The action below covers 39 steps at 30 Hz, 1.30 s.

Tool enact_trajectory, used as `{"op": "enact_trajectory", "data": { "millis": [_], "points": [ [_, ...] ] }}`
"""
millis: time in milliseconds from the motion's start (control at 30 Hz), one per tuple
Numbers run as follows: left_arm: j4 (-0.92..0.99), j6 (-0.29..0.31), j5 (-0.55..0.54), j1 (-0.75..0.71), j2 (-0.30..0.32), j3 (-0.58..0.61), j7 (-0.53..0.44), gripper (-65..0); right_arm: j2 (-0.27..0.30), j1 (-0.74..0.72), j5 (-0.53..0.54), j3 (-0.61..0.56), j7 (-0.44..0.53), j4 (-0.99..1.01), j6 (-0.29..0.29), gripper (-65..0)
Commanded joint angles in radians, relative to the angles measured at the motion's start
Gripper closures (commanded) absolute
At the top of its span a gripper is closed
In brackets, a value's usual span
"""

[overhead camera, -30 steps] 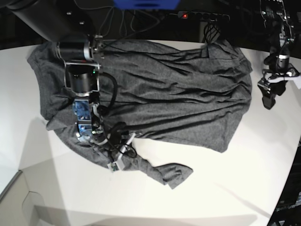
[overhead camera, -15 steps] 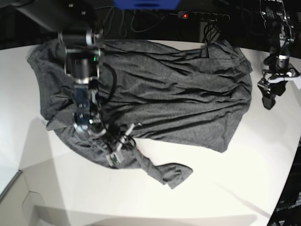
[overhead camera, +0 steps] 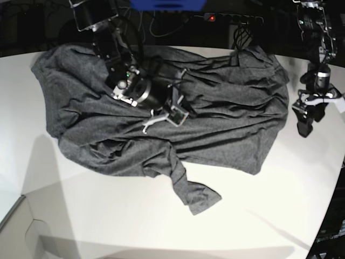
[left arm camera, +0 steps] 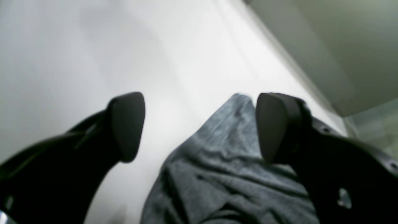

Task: Layout the t-shirt on the table in an organized manner, then fold the t-shirt properly
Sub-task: 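Grasp the shirt fabric near the sleeve with the right gripper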

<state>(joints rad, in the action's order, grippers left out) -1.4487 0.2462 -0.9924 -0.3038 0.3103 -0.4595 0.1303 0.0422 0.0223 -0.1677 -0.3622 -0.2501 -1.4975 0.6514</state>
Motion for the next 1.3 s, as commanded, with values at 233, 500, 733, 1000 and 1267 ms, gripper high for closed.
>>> {"op": "enact_trajectory", "data": {
  "millis": [233,500,733,1000,1267],
  "points": [
    [-0.028,0.014,-0.001,0.038,0.013,0.071,-0.024,-54.1,-0.011,-0.055,0.013,0.107,-0.008,0.01,-0.014,-8.5],
    [-0.034,0.014,-0.006,0.025,0.013,0.094,-0.024,-54.1,-0.127,-0.282,0.017,0.217,-0.182,0.166,-0.014,-36.9],
    [-0.042,0.014,-0.007,0.004,0.013,0.089,-0.024,-54.1,-0.175,-0.474,0.017,0.329,-0.177,0.545,-0.014,-37.7],
    [-0.034,0.014,-0.003,0.004,0.013,0.092,-0.024,-54.1,-0.175,-0.551,0.017,0.395,-0.105,0.722,-0.014,-37.6],
    [-0.031,0.014,-0.003,0.012,0.011,0.092,-0.024,-54.1,-0.178,-0.525,0.018,0.389,-0.114,0.628,0.047,-1.7]
  ]
}}
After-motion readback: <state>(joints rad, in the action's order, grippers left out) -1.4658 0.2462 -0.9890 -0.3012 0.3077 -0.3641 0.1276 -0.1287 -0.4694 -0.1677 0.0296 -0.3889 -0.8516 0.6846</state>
